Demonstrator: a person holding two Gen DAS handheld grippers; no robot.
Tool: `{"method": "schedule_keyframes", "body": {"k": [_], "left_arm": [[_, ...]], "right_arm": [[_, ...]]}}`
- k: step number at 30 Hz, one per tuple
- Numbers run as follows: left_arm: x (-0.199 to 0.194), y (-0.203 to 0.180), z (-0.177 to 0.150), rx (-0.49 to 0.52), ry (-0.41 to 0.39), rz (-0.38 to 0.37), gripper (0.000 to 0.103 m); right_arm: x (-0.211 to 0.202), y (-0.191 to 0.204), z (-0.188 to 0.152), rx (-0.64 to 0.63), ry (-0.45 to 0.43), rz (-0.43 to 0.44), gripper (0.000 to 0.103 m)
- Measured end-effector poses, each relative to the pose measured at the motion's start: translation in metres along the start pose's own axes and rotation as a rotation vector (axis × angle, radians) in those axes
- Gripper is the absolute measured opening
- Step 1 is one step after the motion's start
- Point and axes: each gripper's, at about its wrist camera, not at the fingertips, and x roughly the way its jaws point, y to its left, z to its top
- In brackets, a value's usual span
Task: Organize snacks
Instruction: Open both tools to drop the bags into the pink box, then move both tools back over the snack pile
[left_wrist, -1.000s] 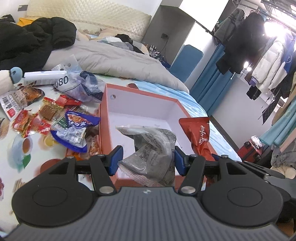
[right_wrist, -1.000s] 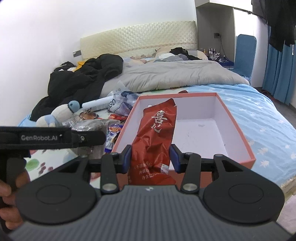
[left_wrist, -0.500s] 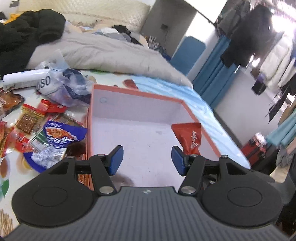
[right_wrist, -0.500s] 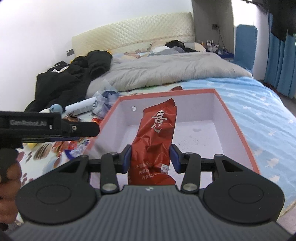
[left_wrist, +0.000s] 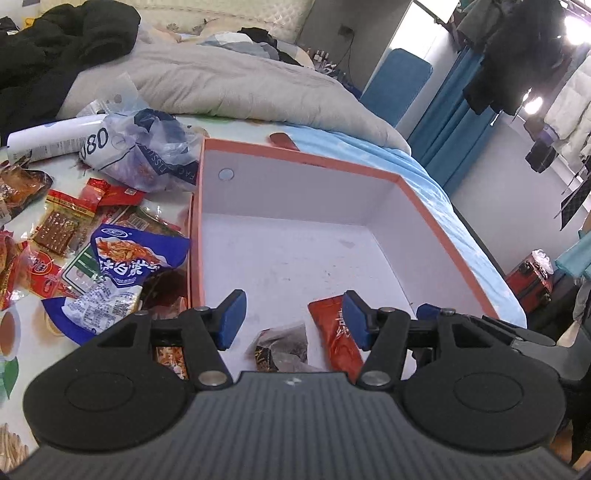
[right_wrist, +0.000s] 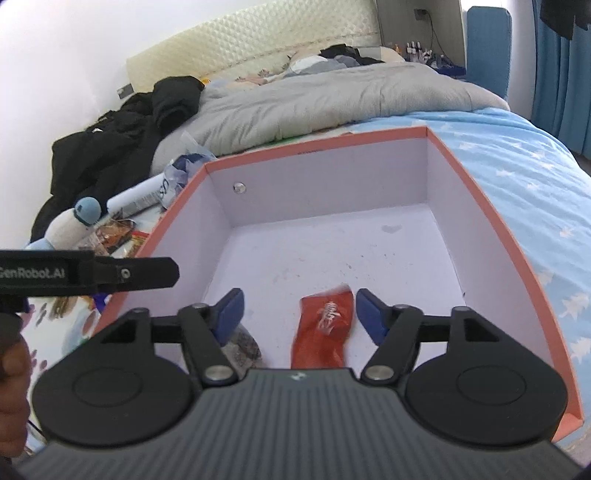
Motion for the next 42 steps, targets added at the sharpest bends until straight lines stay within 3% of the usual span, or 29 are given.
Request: {"method": "schedule_keyframes", "body": {"k": [21,42], "left_arm": [[-0.144,0.008,-0.045,0.032,-0.102,-0.004,0.064],[-0.256,0.045,-0.116,-0.032,-0.17,0.115,0.065]], "right_arm": [[-0.093,0.066,-0.026,0.001,-0.1,0.021,0.07],[-0.157,0.139,-0.073,-0.022,-0.096,0.08,0.07]]}}
